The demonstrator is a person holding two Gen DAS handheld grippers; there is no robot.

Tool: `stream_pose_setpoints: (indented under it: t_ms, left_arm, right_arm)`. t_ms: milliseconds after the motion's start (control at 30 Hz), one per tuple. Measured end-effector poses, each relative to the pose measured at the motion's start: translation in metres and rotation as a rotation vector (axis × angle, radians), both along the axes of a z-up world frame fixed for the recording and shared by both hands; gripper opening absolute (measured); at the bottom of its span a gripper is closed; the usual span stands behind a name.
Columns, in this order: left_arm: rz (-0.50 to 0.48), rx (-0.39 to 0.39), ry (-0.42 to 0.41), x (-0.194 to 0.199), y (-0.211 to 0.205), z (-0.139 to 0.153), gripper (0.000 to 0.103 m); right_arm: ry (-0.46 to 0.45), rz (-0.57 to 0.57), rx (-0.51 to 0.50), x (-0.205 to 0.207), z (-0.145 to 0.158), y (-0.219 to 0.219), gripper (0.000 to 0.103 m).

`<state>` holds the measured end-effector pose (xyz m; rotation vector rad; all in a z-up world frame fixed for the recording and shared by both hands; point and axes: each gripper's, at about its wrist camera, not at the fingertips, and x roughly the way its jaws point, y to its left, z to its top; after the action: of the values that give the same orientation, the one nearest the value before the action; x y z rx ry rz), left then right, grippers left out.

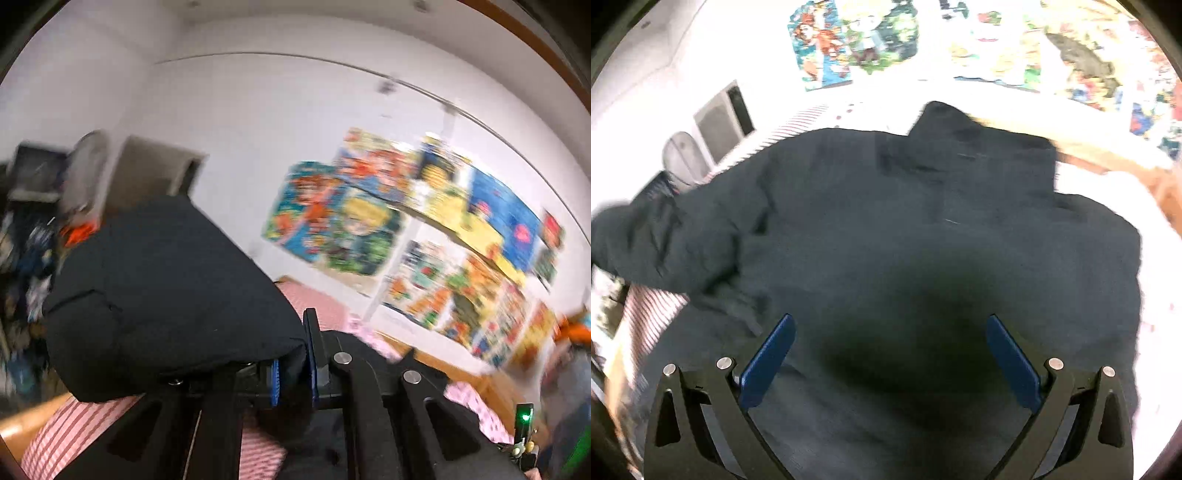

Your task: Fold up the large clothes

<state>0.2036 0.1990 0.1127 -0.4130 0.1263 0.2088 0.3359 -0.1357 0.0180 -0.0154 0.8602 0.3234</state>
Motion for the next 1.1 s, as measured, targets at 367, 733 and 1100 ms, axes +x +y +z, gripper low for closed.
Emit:
stream_pose_setpoints:
  t_ms: [367, 733, 1100]
  left_arm:
    - [-0.375, 0.255, 0.127, 0.052, -0.170, 0.028, 0.011]
    - [-0.901, 0.252, 0.488, 0.119, -0.277, -0.057, 0.013]
    - [-1.045, 0.117, 0.650, 0.125, -0.273, -0.107, 0.084]
  right_arm:
    - [-0.001, -0.184, 0.133, -0.039, -0.009, -0.098, 0.101]
    - [0.025, -0.321, 0.094, -0.061, -0.049, -0.174, 0.101]
    - [0.022, -0.296, 0.367, -0.064, -0.068, -0.202, 0.101]
